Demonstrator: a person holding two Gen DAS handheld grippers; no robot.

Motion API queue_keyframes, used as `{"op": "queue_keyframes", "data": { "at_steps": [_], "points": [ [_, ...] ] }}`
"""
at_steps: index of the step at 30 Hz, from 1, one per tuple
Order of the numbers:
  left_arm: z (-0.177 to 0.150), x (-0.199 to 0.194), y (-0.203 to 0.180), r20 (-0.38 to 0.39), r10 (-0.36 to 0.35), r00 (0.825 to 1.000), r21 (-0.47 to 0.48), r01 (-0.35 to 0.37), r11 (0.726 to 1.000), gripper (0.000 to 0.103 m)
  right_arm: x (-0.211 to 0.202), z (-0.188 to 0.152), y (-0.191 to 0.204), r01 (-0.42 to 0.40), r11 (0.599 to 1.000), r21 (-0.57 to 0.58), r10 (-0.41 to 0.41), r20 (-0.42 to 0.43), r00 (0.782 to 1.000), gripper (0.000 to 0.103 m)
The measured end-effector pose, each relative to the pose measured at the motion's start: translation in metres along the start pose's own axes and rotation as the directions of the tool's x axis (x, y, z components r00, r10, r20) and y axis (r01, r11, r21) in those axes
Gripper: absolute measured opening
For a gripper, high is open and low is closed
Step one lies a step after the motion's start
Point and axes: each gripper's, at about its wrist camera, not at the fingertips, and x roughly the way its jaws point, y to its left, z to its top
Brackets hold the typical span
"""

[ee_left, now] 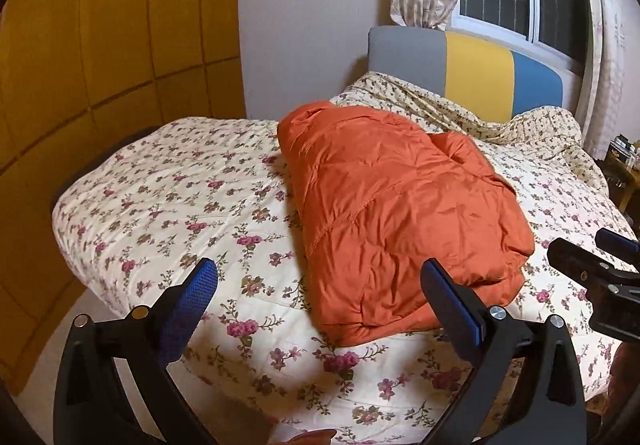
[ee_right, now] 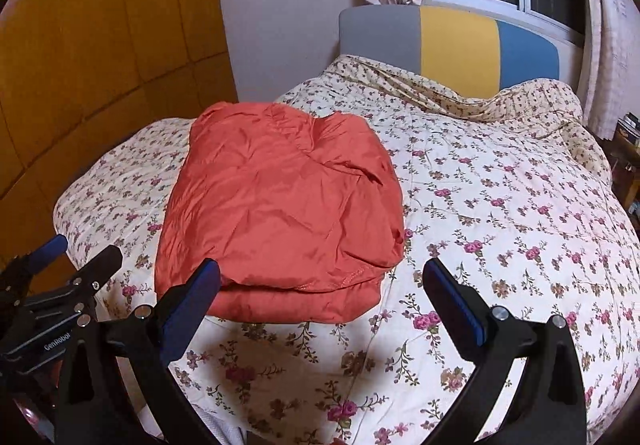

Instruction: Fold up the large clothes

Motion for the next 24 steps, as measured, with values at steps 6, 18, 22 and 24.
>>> {"op": "queue_keyframes", "data": {
  "at_steps": [6,18,22,24],
  "points": [
    [0.0008,-0.0029,-0.0026,0.000,-0.015,1.000,-0.012,0.015,1.000,0.100,-0.0040,-0.0004,-0.0046,0.004,1.000,0.007,-0.004,0.013,1.000,0.101],
    [-0.0008,-0.0015,-0.0026,-0.009,-0.024,1.000,-0.022,0.024,0.999,0.100,-0.0012,-0.0026,-0.0077,-0.002,1.000,0.020,0.002,-0.003,1.000,0.101],
    [-0.0013,-0.0018,-0.0046,-0.010,-0.025,1.000,-0.018,0.025,1.000,0.100,-0.0010,-0.0029,-0.0076,-0.003,1.000,0.023,0.003,-0.002,1.000,0.101],
    [-0.0021,-0.0018,-0.0052,-0.012,-0.027,1.000,-0.019,0.026,0.999,0.100,-0.0002,-0.0030,-0.0075,-0.003,1.000,0.025,0.003,-0.004,1.000,0.101]
  ]
}}
